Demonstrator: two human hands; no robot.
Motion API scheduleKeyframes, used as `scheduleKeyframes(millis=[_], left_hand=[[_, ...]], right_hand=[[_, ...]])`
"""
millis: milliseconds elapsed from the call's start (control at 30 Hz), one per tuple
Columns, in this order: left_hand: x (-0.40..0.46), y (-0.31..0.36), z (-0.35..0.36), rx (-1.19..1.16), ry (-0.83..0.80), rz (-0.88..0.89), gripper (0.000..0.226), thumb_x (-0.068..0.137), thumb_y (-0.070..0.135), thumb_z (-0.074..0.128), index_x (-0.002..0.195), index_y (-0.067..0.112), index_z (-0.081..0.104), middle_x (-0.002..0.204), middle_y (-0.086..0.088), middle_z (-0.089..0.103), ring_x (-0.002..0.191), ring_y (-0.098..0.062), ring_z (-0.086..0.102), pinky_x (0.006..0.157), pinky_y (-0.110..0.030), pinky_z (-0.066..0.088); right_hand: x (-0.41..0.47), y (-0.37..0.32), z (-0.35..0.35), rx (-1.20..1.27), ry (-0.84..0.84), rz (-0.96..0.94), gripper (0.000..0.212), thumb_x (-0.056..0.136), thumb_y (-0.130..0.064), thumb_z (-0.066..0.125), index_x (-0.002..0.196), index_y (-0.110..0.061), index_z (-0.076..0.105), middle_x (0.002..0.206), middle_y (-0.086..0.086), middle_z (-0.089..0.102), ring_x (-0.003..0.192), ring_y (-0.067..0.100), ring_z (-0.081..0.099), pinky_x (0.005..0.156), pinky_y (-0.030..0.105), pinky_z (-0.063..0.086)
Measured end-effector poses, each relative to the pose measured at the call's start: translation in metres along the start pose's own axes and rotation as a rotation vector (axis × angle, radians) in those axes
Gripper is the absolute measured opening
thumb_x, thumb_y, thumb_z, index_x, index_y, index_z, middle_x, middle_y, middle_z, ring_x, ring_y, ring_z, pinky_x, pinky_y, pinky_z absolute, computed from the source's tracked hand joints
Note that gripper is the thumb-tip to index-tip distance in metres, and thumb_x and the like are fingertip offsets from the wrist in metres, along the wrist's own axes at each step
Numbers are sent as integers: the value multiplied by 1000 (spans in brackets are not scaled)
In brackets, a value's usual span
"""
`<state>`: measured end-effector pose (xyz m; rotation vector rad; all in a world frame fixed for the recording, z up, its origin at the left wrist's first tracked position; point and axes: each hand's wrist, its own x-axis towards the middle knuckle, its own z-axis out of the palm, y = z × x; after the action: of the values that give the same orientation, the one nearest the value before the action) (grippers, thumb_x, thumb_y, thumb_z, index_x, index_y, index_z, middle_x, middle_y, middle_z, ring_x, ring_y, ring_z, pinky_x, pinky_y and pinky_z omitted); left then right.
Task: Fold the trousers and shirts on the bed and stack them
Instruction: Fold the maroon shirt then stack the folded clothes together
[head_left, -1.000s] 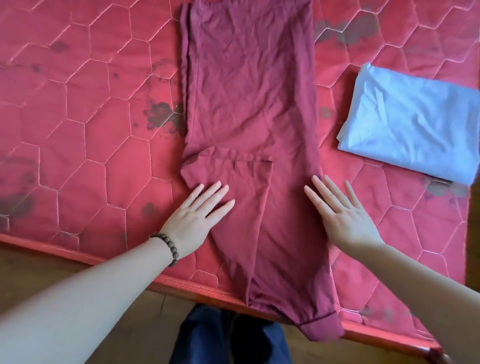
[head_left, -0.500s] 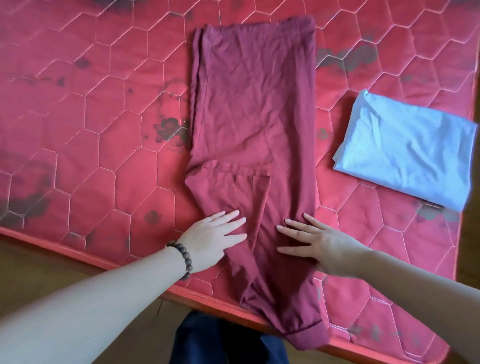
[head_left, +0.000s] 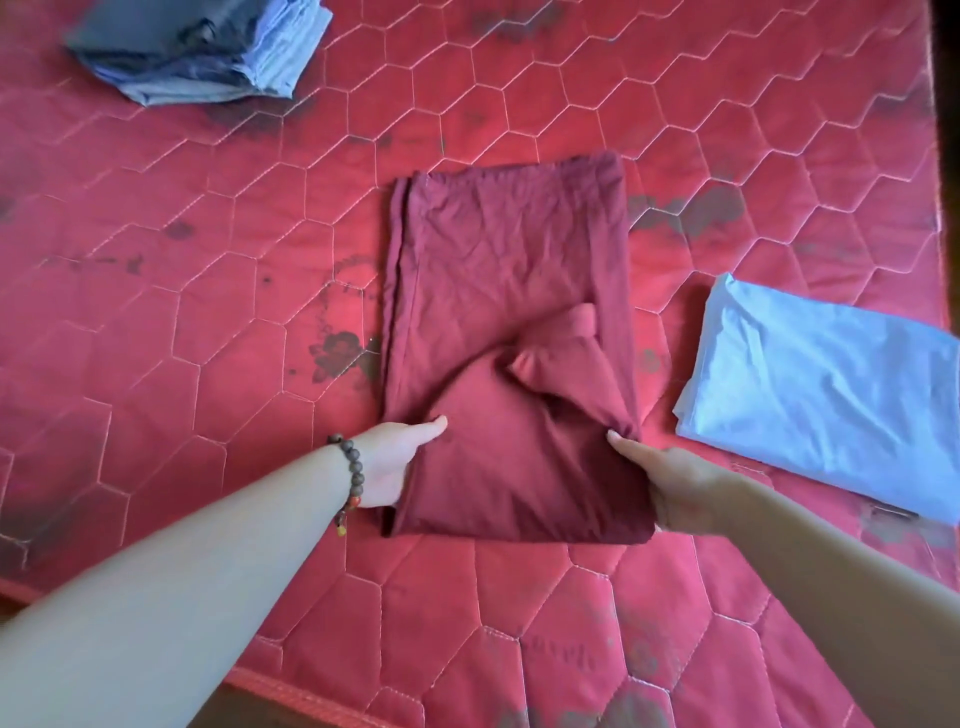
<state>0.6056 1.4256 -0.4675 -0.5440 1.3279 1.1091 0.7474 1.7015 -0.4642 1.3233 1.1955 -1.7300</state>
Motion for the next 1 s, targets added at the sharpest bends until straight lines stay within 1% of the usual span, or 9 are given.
scheduleKeyframes(millis=[133, 233, 400, 533, 567, 667, 800, 900, 1000], left_hand=[[0, -1, -1, -42, -12, 25, 48, 96, 43, 51, 120, 4, 62, 115, -14, 69, 105, -28, 67, 92, -41, 51], [3, 7, 8, -103, 43, 152, 41, 95, 37, 55, 120, 5, 63, 117, -12, 68, 111, -27, 64, 104, -44, 43], [12, 20, 26, -31, 247, 367, 24, 91, 17, 64, 110, 4, 68, 105, -17, 71, 100, -28, 68, 92, -40, 53], [16, 20, 23, -48, 311, 419, 11, 91, 12, 62, 96, 10, 72, 105, -20, 71, 100, -32, 67, 92, -45, 53], [19, 19, 20, -43, 346, 435, 10, 91, 13, 63, 93, 12, 72, 105, -20, 70, 102, -34, 66, 94, -46, 52], [26, 16, 16, 38, 452, 437, 7, 89, 19, 65, 88, 18, 72, 103, -15, 72, 104, -33, 65, 98, -49, 49], [30, 28, 19, -11, 446, 464, 9, 85, 28, 70, 89, 21, 73, 99, -4, 74, 102, -22, 66, 99, -43, 49], [31, 36, 20, -3, 456, 499, 7, 87, 18, 67, 89, 13, 72, 103, -19, 71, 96, -26, 65, 97, -49, 49], [27, 35, 21, 120, 653, 597, 5, 85, 14, 69, 90, 13, 67, 94, -9, 70, 94, -24, 65, 89, -35, 51]], right_hand=[[-2, 5, -2, 2, 22, -61, 40, 84, -46, 66, 101, -9, 68, 85, 1, 75, 67, 15, 71, 55, 28, 55], [2, -8, -2, -239, 235, -267, 43, 82, -51, 67, 81, -8, 66, 62, 1, 52, 53, 15, 49, 57, 27, 45], [16, -41, 15, -304, 374, -589, 39, 77, -53, 72, 93, -18, 67, 82, -8, 67, 69, 5, 59, 68, 27, 47], [31, -48, 20, -179, 481, -652, 34, 85, -31, 70, 97, 1, 67, 91, 10, 71, 79, 13, 59, 83, 46, 52], [34, -47, 19, -127, 518, -639, 33, 87, -27, 68, 95, 5, 65, 91, 10, 69, 90, 9, 54, 81, 48, 52], [40, -42, 14, -188, 519, -562, 24, 90, -25, 64, 73, -8, 61, 59, 1, 54, 60, 17, 46, 57, 36, 43], [39, -57, 14, -128, 472, -628, 31, 84, -37, 70, 110, -20, 66, 97, -4, 69, 86, 9, 63, 83, 29, 50], [38, -75, 18, -75, 335, -707, 41, 85, -9, 70, 125, -15, 59, 110, 4, 68, 103, 15, 63, 96, 31, 48], [35, -78, 21, -245, 526, -745, 44, 89, -3, 60, 130, -18, 53, 121, 8, 64, 106, 19, 60, 95, 27, 44]])
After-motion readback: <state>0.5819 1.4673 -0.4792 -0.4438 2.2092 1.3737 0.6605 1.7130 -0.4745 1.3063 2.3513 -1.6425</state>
